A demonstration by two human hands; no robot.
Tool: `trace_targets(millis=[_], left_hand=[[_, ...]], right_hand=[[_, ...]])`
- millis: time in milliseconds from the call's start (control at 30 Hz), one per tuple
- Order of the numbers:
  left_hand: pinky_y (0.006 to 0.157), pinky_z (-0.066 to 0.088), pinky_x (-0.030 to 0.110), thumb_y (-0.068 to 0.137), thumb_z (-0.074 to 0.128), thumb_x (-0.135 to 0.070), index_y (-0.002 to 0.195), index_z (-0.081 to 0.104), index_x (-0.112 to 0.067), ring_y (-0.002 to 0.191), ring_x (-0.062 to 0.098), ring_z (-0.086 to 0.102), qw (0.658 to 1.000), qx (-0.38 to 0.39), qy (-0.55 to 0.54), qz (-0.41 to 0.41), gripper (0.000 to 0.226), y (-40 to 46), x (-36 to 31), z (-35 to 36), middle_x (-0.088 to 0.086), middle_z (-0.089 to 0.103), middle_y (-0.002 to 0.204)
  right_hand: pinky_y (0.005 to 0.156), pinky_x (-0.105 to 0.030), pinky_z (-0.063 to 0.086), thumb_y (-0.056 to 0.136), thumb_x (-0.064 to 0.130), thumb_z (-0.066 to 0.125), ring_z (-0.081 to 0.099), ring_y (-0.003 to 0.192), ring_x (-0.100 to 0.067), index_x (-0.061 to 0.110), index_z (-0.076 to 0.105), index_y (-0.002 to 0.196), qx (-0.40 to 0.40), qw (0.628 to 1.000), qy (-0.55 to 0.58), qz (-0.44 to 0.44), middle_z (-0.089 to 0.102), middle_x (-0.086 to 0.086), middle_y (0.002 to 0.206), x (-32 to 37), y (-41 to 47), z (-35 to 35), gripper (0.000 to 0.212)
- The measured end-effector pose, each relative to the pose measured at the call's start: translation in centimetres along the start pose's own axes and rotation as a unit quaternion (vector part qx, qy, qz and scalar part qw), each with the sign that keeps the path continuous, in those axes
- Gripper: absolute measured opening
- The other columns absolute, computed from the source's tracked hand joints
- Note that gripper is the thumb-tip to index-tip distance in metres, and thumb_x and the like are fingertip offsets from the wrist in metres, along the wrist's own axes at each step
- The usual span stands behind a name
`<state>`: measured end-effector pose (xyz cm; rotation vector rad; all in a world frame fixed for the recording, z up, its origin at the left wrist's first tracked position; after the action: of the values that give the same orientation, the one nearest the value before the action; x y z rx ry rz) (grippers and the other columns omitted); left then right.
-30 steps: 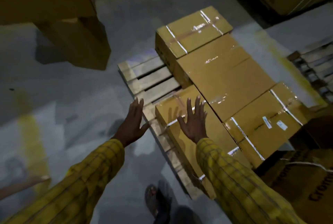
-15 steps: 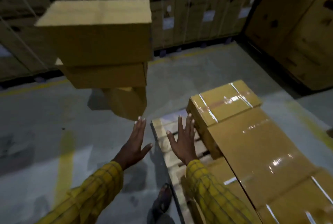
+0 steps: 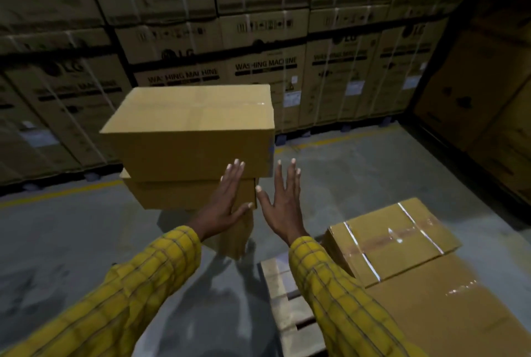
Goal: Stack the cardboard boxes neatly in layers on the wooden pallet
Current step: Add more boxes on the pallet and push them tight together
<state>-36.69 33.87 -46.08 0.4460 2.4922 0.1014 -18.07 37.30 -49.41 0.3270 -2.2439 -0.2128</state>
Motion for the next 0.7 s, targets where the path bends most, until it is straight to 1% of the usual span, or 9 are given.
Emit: trace_targets(millis=[167, 267, 333, 433, 500, 533, 567, 633, 700], left_hand=[[0.129, 0.007, 0.051, 0.102, 0.057, -0.038, 0.165, -0.008, -0.021, 0.158, 0.018, -0.016, 0.998, 0.012, 0.041, 0.050, 0.092, 6.3, 3.0, -3.8, -0.003, -0.016, 0.172], [0.130, 0.007, 0.050, 0.102, 0.059, -0.034, 0.165, -0.004, -0.023, 0.158, 0.016, -0.016, 0.994, 0.041, 0.051, 0.088, 0.090, 10.9, 6.1, -5.8, -0.006, -0.014, 0.172], [0.130, 0.004, 0.045, 0.103, 0.059, -0.032, 0.165, -0.004, -0.027, 0.157, 0.013, -0.017, 0.990, 0.072, 0.058, 0.105, 0.088, 14.5, 8.7, -7.2, -0.009, -0.016, 0.172], [0.129, 0.000, 0.040, 0.105, 0.054, -0.034, 0.165, -0.002, -0.028, 0.158, 0.014, -0.016, 0.984, 0.096, 0.081, 0.130, 0.082, 20.6, 12.6, -9.8, -0.007, -0.015, 0.172], [0.128, -0.002, 0.037, 0.106, 0.052, -0.036, 0.165, 0.000, -0.027, 0.158, 0.017, -0.015, 0.980, 0.106, 0.103, 0.137, 0.080, 24.9, 15.1, -11.7, -0.004, -0.014, 0.172], [0.128, -0.002, 0.037, 0.106, 0.053, -0.036, 0.166, 0.001, -0.026, 0.158, 0.018, -0.014, 0.978, 0.112, 0.111, 0.136, 0.080, 27.0, 16.5, -12.7, -0.003, -0.013, 0.172], [0.128, -0.003, 0.038, 0.105, 0.053, -0.037, 0.166, 0.002, -0.026, 0.158, 0.018, -0.013, 0.977, 0.120, 0.120, 0.131, 0.080, 29.0, 17.8, -13.5, -0.002, -0.012, 0.172], [0.129, -0.002, 0.043, 0.104, 0.055, -0.040, 0.166, 0.004, -0.024, 0.158, 0.019, -0.011, 0.972, 0.141, 0.144, 0.119, 0.081, 32.8, 20.3, -15.0, 0.001, -0.008, 0.172], [0.129, -0.001, 0.051, 0.102, 0.057, -0.045, 0.166, 0.006, -0.022, 0.159, 0.024, -0.009, 0.966, 0.166, 0.173, 0.093, 0.084, 36.2, 22.7, -16.0, 0.005, -0.005, 0.173]], right_hand=[[0.127, -0.058, 0.008, 0.105, 0.056, 0.046, -0.029, 0.155, -0.022, 0.037, -0.012, 0.163, -0.010, 1.000, 0.000, -0.001, -0.032, 0.007, 0.167, 2.0, 5.0, 2.0, 0.084], [0.126, -0.059, 0.016, 0.104, 0.058, 0.044, -0.029, 0.155, -0.022, 0.041, -0.014, 0.162, -0.018, 1.000, 0.015, 0.015, -0.033, 0.010, 0.166, 2.4, 8.1, 4.1, 0.084], [0.126, -0.058, 0.019, 0.102, 0.062, 0.043, -0.029, 0.155, -0.021, 0.044, -0.015, 0.161, -0.020, 0.998, 0.039, 0.041, -0.035, 0.013, 0.165, 2.8, 10.2, 5.7, 0.084], [0.128, -0.053, 0.017, 0.098, 0.068, 0.042, -0.025, 0.156, -0.020, 0.048, -0.020, 0.157, -0.019, 0.988, 0.090, 0.125, -0.041, 0.014, 0.162, 3.9, 12.9, 8.8, 0.088], [0.126, -0.052, 0.026, 0.093, 0.073, 0.046, -0.017, 0.158, -0.022, 0.049, -0.024, 0.155, -0.022, 0.964, 0.161, 0.211, -0.042, 0.013, 0.161, 5.3, 14.4, 11.0, 0.096], [0.124, -0.052, 0.028, 0.090, 0.076, 0.048, -0.013, 0.159, -0.024, 0.048, -0.025, 0.155, -0.019, 0.945, 0.197, 0.260, -0.040, 0.011, 0.162, 6.0, 15.2, 12.2, 0.102], [0.125, -0.052, 0.025, 0.088, 0.078, 0.049, -0.012, 0.159, -0.025, 0.044, -0.026, 0.156, -0.015, 0.923, 0.232, 0.307, -0.037, 0.009, 0.164, 6.8, 15.9, 13.3, 0.107], [0.129, -0.049, 0.014, 0.089, 0.075, 0.053, -0.013, 0.159, -0.024, 0.034, -0.025, 0.159, -0.008, 0.875, 0.301, 0.379, -0.029, 0.004, 0.167, 8.5, 17.6, 15.4, 0.113], [0.129, -0.045, 0.011, 0.091, 0.069, 0.058, -0.010, 0.159, -0.024, 0.028, -0.024, 0.160, -0.011, 0.828, 0.359, 0.430, -0.023, 0.000, 0.170, 10.0, 19.6, 17.2, 0.115]])
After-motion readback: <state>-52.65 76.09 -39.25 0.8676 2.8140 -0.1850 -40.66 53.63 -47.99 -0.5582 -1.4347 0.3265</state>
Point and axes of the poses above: each hand's wrist, its own y-axis towards the middle knuckle, its own z-axis out of the palm, x = y × z, the point moved 2 cm from there along y, towards the middle knuckle
